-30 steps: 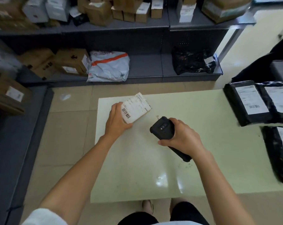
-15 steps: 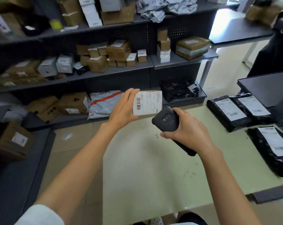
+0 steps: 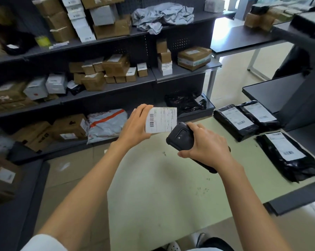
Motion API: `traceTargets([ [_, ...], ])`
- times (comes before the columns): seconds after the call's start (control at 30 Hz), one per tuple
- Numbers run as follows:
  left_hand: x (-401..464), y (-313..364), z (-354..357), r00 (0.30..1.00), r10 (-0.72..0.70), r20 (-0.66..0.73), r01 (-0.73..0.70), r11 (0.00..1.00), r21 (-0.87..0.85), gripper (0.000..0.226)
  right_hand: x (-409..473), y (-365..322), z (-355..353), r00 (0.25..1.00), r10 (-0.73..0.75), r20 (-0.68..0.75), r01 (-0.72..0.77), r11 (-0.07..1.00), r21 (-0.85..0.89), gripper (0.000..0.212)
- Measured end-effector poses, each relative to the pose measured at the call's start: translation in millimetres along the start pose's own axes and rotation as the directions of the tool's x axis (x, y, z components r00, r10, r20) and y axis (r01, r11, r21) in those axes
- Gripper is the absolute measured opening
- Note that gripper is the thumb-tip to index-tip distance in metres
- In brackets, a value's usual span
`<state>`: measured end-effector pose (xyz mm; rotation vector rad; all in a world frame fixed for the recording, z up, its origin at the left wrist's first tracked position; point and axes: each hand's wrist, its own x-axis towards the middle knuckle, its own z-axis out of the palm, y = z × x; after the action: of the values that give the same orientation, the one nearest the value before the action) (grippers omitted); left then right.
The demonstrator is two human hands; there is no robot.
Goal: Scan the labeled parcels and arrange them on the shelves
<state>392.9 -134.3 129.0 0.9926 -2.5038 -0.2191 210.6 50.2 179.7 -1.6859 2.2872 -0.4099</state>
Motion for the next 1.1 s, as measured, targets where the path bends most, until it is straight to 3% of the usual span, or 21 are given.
traceTargets([
  [0.2,-6,8,19,0.999,0.003,0.049,0.000,0.999,-0.048,0.092,-12,20,18,0.997,0.059,0.043,-0.059,0.998,-0.003,0.072],
  [0.37,-3,24,43,0.993,0.007,0.121,0.002,0.997,-0.072,0.094,-21,40,22,0.991,0.126,0.038,-0.128,0.990,0.059,0.079],
  [0.53,15,71,70,0.975,0.103,0.198,-0.080,0.989,-0.121,0.095,-44,79,11,0.972,0.233,0.029,-0.235,0.968,0.084,0.080],
  [0.73,41,176,123,0.908,0.307,0.284,-0.262,0.947,-0.185,0.097,-102,160,-20,0.907,0.420,-0.040,-0.411,0.901,0.139,0.079],
  [1.1,39,458,240,0.673,0.654,0.347,-0.528,0.752,-0.395,0.095,-287,342,-94,0.652,0.745,-0.141,-0.696,0.662,0.279,0.084],
])
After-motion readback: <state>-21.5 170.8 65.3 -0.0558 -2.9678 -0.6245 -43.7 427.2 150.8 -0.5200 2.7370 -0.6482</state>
